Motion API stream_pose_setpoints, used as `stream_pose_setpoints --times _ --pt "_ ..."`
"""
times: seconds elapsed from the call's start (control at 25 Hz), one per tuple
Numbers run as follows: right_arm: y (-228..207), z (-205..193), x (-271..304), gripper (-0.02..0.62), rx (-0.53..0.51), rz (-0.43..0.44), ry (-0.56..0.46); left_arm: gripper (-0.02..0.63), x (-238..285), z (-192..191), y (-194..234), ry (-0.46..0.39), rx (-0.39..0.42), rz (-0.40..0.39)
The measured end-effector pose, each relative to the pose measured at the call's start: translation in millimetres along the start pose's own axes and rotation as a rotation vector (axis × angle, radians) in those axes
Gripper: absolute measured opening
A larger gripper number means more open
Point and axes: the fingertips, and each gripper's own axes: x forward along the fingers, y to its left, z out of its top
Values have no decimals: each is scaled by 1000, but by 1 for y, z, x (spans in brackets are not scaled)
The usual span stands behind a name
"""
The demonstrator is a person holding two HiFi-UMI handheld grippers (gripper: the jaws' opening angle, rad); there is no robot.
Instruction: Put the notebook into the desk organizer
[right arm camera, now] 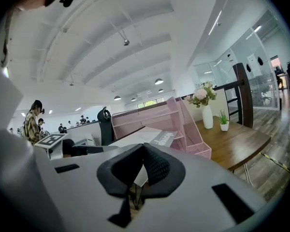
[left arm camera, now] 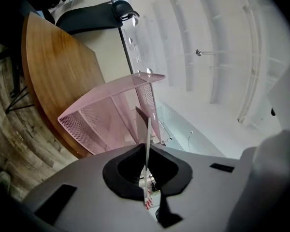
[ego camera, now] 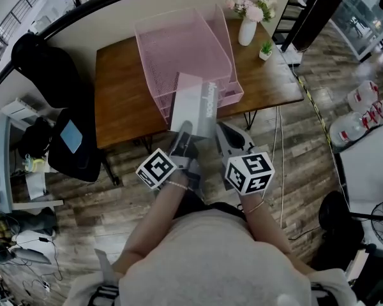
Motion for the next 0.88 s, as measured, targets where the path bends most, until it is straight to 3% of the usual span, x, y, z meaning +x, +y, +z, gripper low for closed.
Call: stream_pose_setpoints --times 0.52,0.88 --pt "-2 6 44 9 -18 30 17 17 28 22 11 -26 -6 14" --pt "-1 1 59 9 -22 64 48 23 31 30 18 -100 -38 7"
